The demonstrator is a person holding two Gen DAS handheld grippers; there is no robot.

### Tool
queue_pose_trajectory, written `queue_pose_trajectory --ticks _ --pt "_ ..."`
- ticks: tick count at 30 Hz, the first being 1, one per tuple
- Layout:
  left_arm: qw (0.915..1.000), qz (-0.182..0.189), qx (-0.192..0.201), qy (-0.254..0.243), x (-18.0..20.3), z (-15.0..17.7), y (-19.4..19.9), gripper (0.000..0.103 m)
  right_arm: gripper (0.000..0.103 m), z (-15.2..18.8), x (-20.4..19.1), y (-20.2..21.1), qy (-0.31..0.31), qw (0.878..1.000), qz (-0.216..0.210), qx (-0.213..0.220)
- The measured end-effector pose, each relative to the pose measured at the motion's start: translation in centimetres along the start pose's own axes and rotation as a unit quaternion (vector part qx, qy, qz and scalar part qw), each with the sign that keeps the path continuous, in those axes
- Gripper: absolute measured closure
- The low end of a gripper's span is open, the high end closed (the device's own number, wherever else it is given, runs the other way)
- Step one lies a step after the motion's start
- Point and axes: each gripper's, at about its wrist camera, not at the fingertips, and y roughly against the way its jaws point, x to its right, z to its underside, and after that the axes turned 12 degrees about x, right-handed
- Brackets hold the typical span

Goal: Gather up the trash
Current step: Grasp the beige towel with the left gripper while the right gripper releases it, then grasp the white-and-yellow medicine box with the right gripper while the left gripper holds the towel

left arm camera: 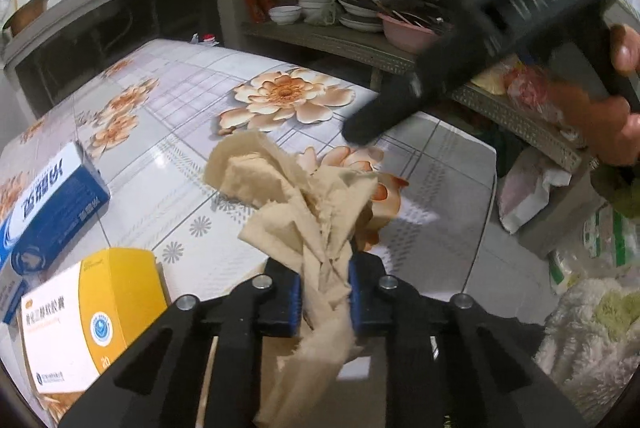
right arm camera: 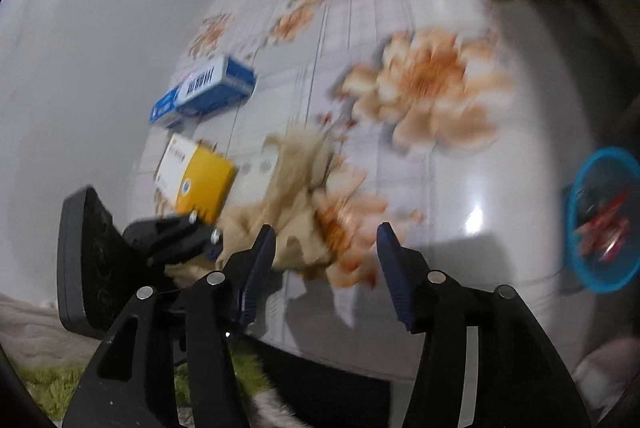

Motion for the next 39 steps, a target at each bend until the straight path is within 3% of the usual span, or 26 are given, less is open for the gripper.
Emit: queue_pose_trajectory --ticks 2,5,9,14,19,25,27,33,39 --pt "1.0000 0.001 -0.002 0.002 0.2 0.2 0.3 0.089 0.051 -1.2 -0.6 0.0 0.011 1.000 -0.005 0.013" --pt "0.9999 0.002 -0.007 -0.011 0.8 0.7 1.0 0.090 0.042 -3.1 -4.1 -1.5 0.059 0.997 -0.036 0.022" --pt "0.9994 -0.001 -0.010 -0.033 2.0 1.8 2.4 0.090 0.031 -4.3 -9.4 -5.2 0.138 0.988 -0.072 -0.002" --pt "0.9992 -0.008 -0.014 -0.037 2.8 2.6 3.6 0.090 0.023 -3.5 -15.7 -10.2 0.253 0.960 -0.097 -0.064" --pt "0.9993 -0.012 -0.014 -0.032 2.9 2.8 3.9 0.090 0.020 -1.2 -18.5 -13.8 0.360 0.926 -0.041 -0.105" --pt "0.9994 -0.008 -0.012 -0.033 2.9 3.0 4.0 0.090 0.032 -1.7 -16.2 -13.4 0.326 0.937 -0.062 -0.111" --pt "0.9994 -0.005 -0.011 -0.032 2.8 2.9 4.0 0.090 0.042 -1.7 -15.0 -12.4 0.312 0.942 -0.067 -0.109" --pt "0.9994 0.007 -0.008 -0.032 2.6 3.2 4.2 0.090 0.042 -2.0 -9.4 -8.8 0.245 0.966 -0.021 -0.084" --pt "0.9995 0.012 -0.008 -0.028 2.4 3.2 4.0 0.090 0.042 -2.9 -5.0 -6.2 0.188 0.980 0.040 -0.056"
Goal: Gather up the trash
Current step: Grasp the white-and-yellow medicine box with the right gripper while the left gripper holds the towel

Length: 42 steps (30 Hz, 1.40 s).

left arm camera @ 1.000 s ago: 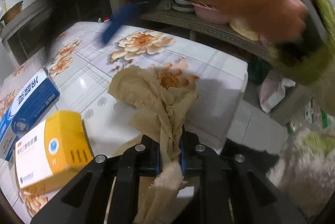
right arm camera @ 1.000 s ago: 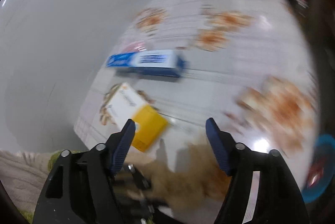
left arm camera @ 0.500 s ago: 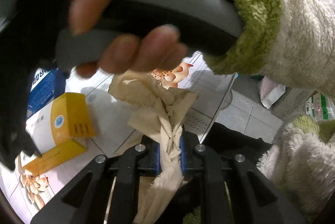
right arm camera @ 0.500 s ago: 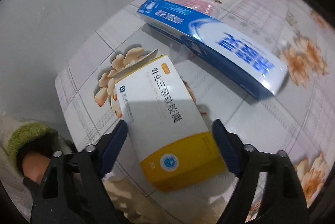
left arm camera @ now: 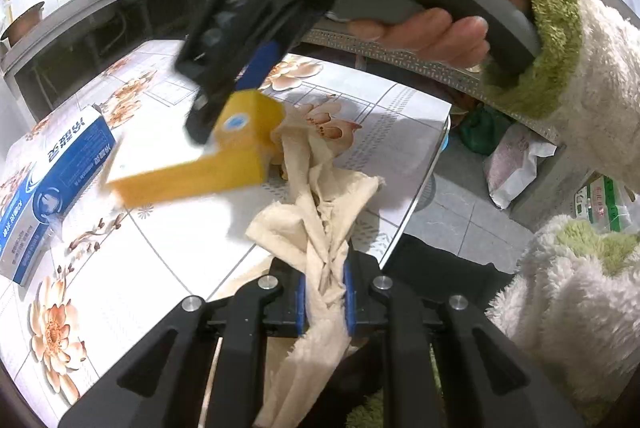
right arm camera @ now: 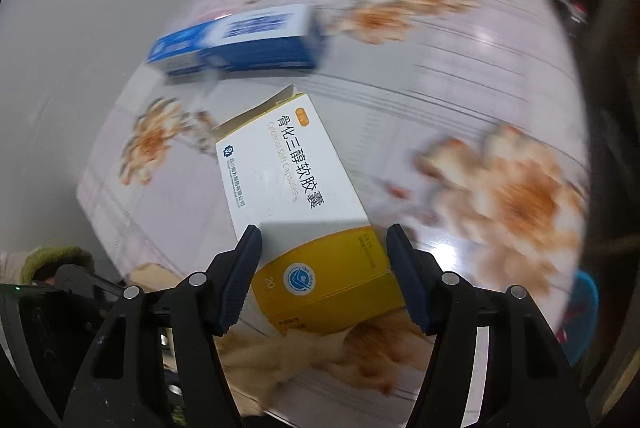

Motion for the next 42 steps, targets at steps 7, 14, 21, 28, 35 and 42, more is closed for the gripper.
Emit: queue_pose_trajectory --ticks 7,14,21,28,35,42 --pt "0.9982 -0.047 -0.003 0.037 -2.2 0.1 0.2 0.090 0.040 0.9 3.8 1.8 -0.056 0.997 0.046 0.021" --pt "0.9827 -0.090 -0.009 0.162 -8.1 -0.1 0.4 0.090 0.037 4.3 6.5 3.3 -0.139 0.990 0.016 0.030" --pt "0.9702 -0.120 -0.028 0.209 -10.5 -1.1 -0.5 0.090 0.027 5.0 5.0 4.7 -0.097 0.994 0.024 0.044" --pt "0.9666 -0.140 -0.046 0.210 -10.7 -1.9 -1.3 0.090 0.020 3.1 0.0 3.3 0.040 0.997 0.047 0.047" --pt "0.9666 -0.149 -0.053 0.202 -10.1 -2.1 -1.6 0.090 0.020 4.0 -0.5 0.5 0.077 0.992 0.100 0.013" --pt "0.9668 -0.153 -0.055 0.198 -10.0 -2.3 -1.8 0.090 0.027 4.4 -0.4 0.3 0.050 0.994 0.095 0.020"
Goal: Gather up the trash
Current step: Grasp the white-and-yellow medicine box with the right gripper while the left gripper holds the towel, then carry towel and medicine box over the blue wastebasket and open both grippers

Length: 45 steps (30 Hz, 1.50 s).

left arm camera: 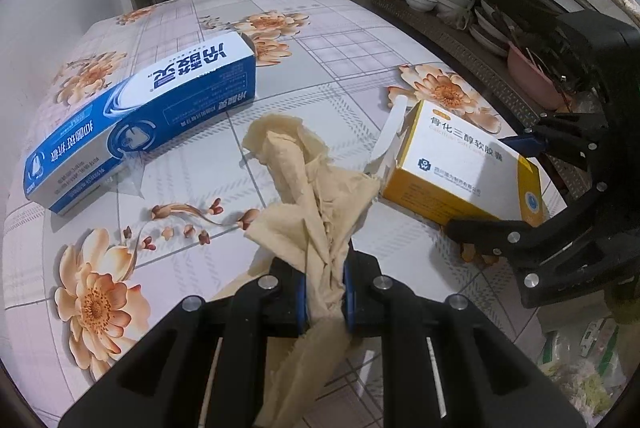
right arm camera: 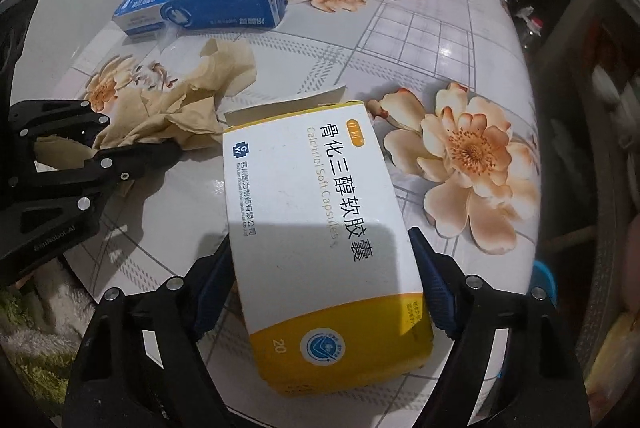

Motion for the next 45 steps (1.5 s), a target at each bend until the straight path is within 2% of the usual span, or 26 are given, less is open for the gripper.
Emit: queue_pose_trajectory --ticks 12,18,24,27,30,33,35,39,42,44,45 --pt "1.0000 -0.004 0.003 -0.004 0.1 0.1 0.1 0.090 0.031 -0.1 0.6 1.0 -0.057 0.998 0.000 0.014" --pt "0.9999 -0.004 0.012 -0.001 0.1 -0.1 0.5 0.091 0.032 -0.2 1.5 2.1 -0.088 0.996 0.000 0.035" --pt "0.9995 0.015 0.029 0.002 0.1 -1.2 1.1 0.092 0.032 0.0 3.0 3.4 -0.160 0.985 -0.015 0.067" --pt "0.9985 0.041 0.036 -0.009 1.0 -2.9 1.0 0.092 0.032 0.6 4.1 4.8 -0.207 0.973 -0.017 0.100" --pt "0.9963 0.067 0.045 -0.029 2.9 -4.7 0.6 0.092 0.032 1.8 6.4 7.1 -0.261 0.955 -0.014 0.139" --pt "0.9911 0.114 0.050 -0.047 6.1 -7.2 -0.2 0.092 0.032 4.5 10.2 10.6 -0.327 0.926 0.008 0.185" --pt "0.9844 0.157 0.047 -0.064 9.3 -9.1 -1.0 0.092 0.032 6.7 12.7 12.7 -0.367 0.906 0.031 0.209" --pt "0.9686 0.233 0.010 -0.085 15.5 -11.7 -3.9 0.092 0.032 12.6 18.1 15.4 -0.466 0.851 0.069 0.230" --pt "0.9487 0.297 -0.056 -0.094 21.2 -13.1 -7.9 0.092 0.031 18.4 22.0 15.2 -0.563 0.795 0.075 0.213" --pt "0.9390 0.316 -0.094 -0.097 24.3 -13.3 -10.6 0.091 0.031 21.1 23.4 14.5 -0.604 0.767 0.072 0.205" --pt "0.9346 0.322 -0.113 -0.100 25.9 -13.2 -12.1 0.091 0.031 22.9 24.3 13.6 -0.629 0.749 0.066 0.198"
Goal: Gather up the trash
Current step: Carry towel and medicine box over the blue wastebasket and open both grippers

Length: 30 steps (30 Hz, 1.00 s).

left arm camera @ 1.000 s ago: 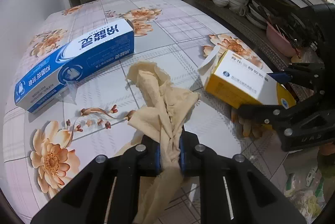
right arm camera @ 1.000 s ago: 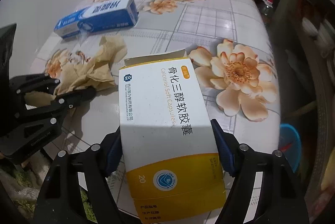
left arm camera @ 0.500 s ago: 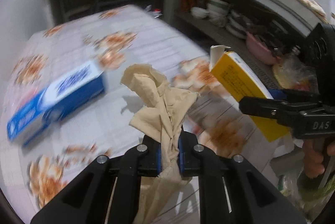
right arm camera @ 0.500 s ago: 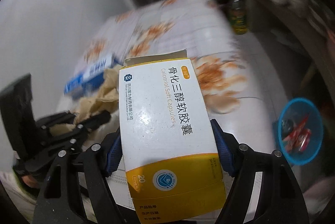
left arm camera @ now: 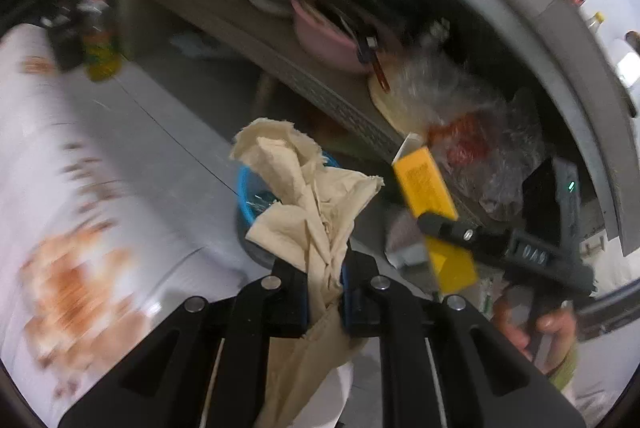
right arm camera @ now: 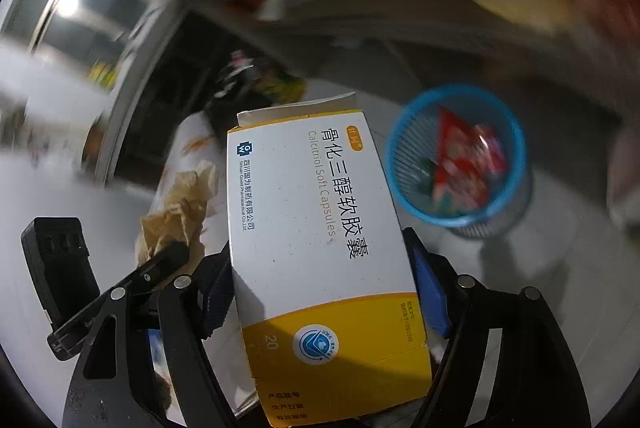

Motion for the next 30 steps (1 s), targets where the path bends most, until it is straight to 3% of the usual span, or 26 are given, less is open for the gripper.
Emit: queue_pose_trajectory --ticks 6,10,12,14,15,21,26,30 --pt "0.9970 -0.008 -0.076 0.008 0.1 -2.1 -10.5 0.090 0.031 -0.7 7.5 -4.5 -0.117 0.992 0.038 -0.019" --pt "0.9954 -0.021 -0.094 -0.006 0.5 -3.7 -15.2 0.089 0.029 -1.8 9.8 -8.0 -0.161 0.986 0.034 -0.015" --pt "0.9954 -0.024 -0.092 -0.012 0.7 -4.3 -16.6 0.077 0.025 -2.1 10.4 -8.7 -0.169 0.985 0.026 -0.004" --pt "0.9947 -0.041 -0.093 -0.015 0.3 -4.8 -18.6 0.028 0.018 -2.8 11.5 -10.4 -0.179 0.984 0.018 0.009" --pt "0.9948 -0.052 -0.088 -0.012 0.0 -4.9 -19.2 0.023 0.016 -3.1 12.0 -11.2 -0.181 0.983 0.022 0.016" --pt "0.9932 -0.047 -0.105 0.015 -1.1 -3.9 -20.1 0.023 0.016 -1.7 15.7 -14.4 -0.202 0.977 0.062 -0.007" --pt "0.9952 -0.029 -0.094 0.002 -0.2 -3.9 -17.8 0.023 0.016 0.0 16.0 -12.7 -0.190 0.979 0.076 -0.007" --pt "0.9974 -0.014 -0.067 0.022 0.3 -4.8 -15.1 0.023 0.017 -0.1 15.2 -10.7 -0.155 0.983 0.094 0.009"
